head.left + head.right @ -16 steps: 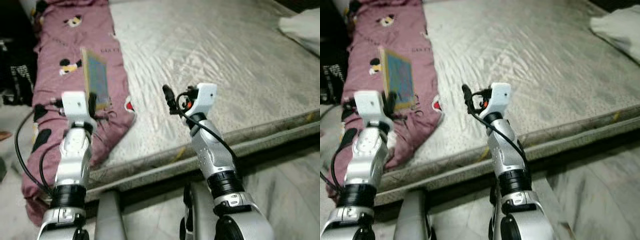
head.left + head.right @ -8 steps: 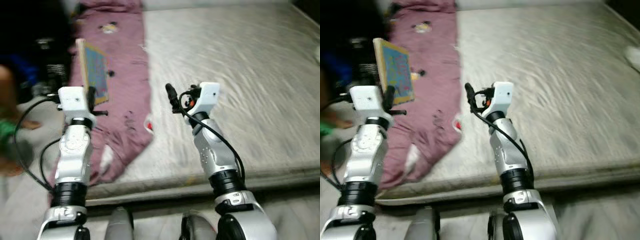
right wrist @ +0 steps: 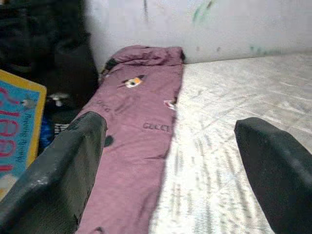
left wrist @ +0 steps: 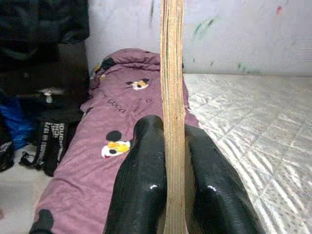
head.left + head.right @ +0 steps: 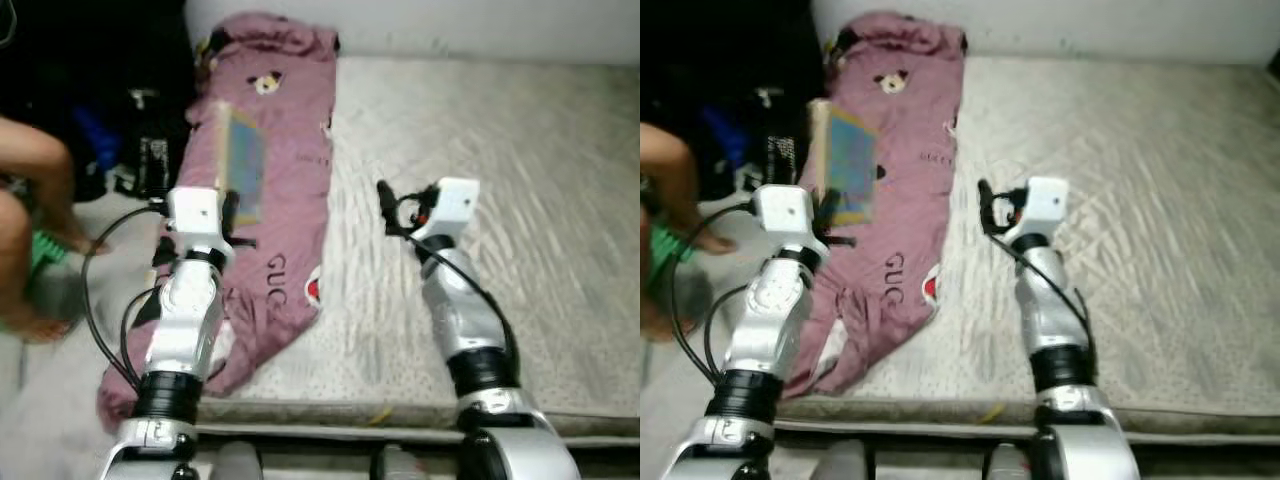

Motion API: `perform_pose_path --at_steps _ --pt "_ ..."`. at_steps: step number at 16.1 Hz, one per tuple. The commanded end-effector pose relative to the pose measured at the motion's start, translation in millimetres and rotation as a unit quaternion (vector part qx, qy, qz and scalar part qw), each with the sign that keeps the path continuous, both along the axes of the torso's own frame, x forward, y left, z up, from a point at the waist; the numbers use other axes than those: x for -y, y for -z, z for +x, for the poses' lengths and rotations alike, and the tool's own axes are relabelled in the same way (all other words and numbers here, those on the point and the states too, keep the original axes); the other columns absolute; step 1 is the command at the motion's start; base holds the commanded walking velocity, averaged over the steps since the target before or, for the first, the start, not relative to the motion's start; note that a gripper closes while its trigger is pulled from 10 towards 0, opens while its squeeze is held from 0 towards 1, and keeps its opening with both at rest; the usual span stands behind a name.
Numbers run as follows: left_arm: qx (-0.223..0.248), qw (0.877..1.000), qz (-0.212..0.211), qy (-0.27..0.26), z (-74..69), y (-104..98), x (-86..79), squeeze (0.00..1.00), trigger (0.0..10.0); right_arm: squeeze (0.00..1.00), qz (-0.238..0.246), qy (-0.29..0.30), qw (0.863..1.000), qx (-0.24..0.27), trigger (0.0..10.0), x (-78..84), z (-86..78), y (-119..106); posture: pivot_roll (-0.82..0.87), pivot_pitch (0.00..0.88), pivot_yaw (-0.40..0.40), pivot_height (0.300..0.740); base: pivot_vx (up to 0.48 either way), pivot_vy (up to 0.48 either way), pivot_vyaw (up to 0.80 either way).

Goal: Clean up the room

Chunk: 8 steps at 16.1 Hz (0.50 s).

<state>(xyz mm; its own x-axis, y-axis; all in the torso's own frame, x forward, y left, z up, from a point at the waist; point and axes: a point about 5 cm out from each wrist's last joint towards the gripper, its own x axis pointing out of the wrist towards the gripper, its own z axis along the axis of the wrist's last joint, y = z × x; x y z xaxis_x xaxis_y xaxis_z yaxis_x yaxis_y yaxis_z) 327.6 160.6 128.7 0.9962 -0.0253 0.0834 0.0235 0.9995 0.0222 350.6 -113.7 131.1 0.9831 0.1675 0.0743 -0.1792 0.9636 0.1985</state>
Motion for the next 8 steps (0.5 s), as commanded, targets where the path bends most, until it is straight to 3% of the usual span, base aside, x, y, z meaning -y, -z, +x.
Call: perform_pose_path --at_steps 1,6,8 --pt "0.020 0.999 -0.004 -0.032 0.1 -7.6 -14.3 0.00 10.0 0.00 -0.006 -0.001 1.000 0.004 10.0 -1.1 2.8 -2.5 -0.04 0.000 0.009 0.740 0.000 0.000 0.00" --pt "0.028 0.999 -0.011 -0.029 2.1 -6.8 -6.4 0.00 10.0 0.00 -0.017 0.012 1.000 -0.003 10.0 1.2 4.4 -1.3 -0.05 0.000 0.007 0.740 0.000 0.000 0.00" --pt "0.029 0.999 -0.007 -0.034 2.4 -7.3 -7.1 0.00 10.0 0.00 -0.015 0.013 1.000 -0.005 10.0 1.0 5.2 -0.8 -0.05 0.000 0.005 0.740 0.000 0.000 -0.80"
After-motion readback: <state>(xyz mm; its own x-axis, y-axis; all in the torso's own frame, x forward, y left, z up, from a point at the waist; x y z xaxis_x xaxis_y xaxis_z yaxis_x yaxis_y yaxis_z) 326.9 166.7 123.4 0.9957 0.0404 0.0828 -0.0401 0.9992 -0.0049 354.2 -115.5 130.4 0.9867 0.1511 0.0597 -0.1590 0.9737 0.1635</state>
